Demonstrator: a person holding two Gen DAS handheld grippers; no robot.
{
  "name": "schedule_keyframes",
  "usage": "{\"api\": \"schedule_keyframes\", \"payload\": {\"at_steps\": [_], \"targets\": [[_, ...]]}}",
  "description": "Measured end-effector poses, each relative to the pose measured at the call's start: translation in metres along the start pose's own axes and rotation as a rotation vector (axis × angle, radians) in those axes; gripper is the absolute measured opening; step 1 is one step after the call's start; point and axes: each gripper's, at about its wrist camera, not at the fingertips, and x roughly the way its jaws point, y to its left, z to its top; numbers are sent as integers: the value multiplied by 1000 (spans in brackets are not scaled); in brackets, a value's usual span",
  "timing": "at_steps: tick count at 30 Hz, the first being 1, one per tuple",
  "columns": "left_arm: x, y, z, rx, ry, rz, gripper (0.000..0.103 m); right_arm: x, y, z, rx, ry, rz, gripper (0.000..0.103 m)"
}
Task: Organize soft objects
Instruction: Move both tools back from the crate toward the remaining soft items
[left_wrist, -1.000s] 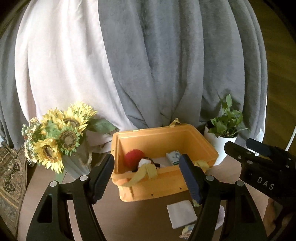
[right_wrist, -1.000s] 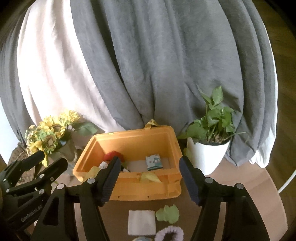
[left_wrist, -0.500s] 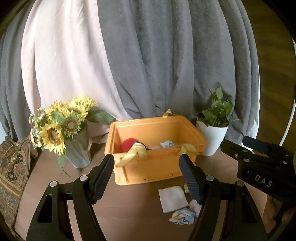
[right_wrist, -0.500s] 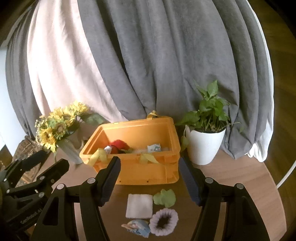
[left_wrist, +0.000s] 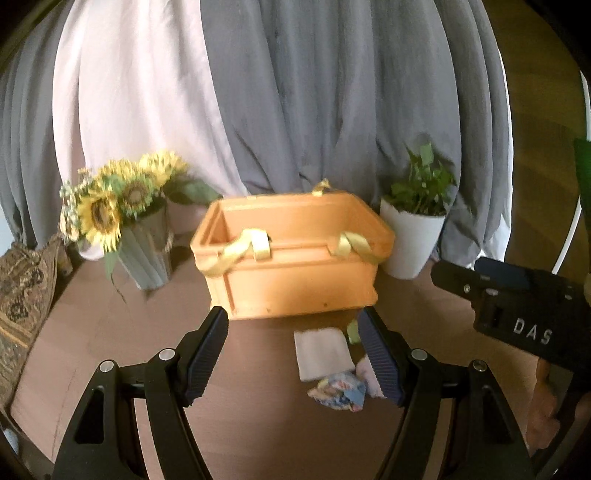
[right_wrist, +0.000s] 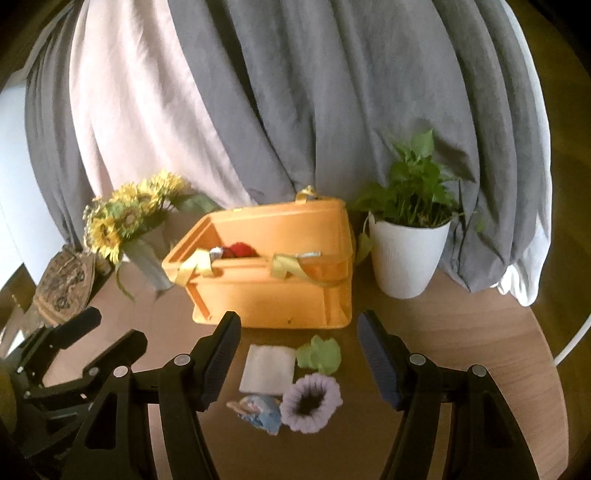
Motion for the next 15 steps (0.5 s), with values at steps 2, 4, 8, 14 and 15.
{"api": "schedule_keyframes", "payload": {"at_steps": [2, 4, 8, 14, 15], "targets": [[3, -4, -7, -6, 15, 4, 72, 2, -3, -5, -7, 15, 12, 67], [4, -9, -15, -7, 31, 12, 72, 4, -6, -10, -15, 30, 25, 67], [8, -13, -28, -14, 55, 30, 72, 12, -11, -20, -19, 65, 55, 67], [17, -16, -49, -38, 96, 54, 72, 28, -15, -38, -22, 127, 100, 72], [19, -16, -52, -39, 103, 54, 72, 31, -16, -42, -25, 136, 105, 73]]}}
